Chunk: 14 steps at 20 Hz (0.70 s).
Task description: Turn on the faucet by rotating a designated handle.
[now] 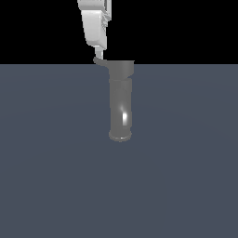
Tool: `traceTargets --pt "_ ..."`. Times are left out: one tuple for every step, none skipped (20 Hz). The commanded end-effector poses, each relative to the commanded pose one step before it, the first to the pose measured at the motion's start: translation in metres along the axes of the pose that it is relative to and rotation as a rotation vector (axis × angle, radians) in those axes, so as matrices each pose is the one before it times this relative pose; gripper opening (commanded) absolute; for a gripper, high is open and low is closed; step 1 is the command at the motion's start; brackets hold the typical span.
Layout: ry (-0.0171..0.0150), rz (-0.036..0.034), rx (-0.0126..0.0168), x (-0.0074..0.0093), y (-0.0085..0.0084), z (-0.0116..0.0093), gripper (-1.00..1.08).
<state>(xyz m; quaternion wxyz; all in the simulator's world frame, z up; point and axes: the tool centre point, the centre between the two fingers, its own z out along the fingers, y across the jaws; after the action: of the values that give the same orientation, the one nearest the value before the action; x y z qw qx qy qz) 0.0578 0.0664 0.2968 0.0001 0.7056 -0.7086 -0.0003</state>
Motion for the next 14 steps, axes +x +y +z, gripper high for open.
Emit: traceTargets --pt "0.00001 0.00000 0.00005 -0.00176 0.00615 0.00005 -1.00" --pt "0.00000 0.00000 0.00000 -0.00069 0.00240 0.00001 -1.00" --pt "0.00000 0.00000 0.00000 -0.00069 0.00241 0.00001 -1.00" --pt "0.00003 0.00045 0.00019 -0.00043 0.00244 -0.00010 -1.00" --pt "0.00000 0.00000 0.00000 -0.00070 0.00242 0.00001 -1.00" --pt "0.00000 0.00000 0.00000 -0.00070 0.00243 0.00001 -1.00" --pt "0.00000 0.00000 0.00000 -0.00070 0.00243 0.00001 -1.00" --pt "0.00000 0.00000 0.00000 -0.00070 0.00244 0.00001 -1.00" --pt "0.00000 0.00000 0.00000 -0.00071 0.00244 0.00001 -1.00" --pt "0.00000 0.00000 0.00000 -0.00071 0.00245 0.00001 -1.00" --pt "0.00000 0.00000 0.00000 -0.00071 0.00245 0.00001 -1.00" --pt "0.00000 0.00000 0.00000 -0.00071 0.00245 0.00000 -1.00" --pt "0.00015 0.00043 0.00017 -0.00051 0.00248 -0.00009 -1.00" --pt "0.00000 0.00000 0.00000 -0.00072 0.00246 0.00000 -1.00"
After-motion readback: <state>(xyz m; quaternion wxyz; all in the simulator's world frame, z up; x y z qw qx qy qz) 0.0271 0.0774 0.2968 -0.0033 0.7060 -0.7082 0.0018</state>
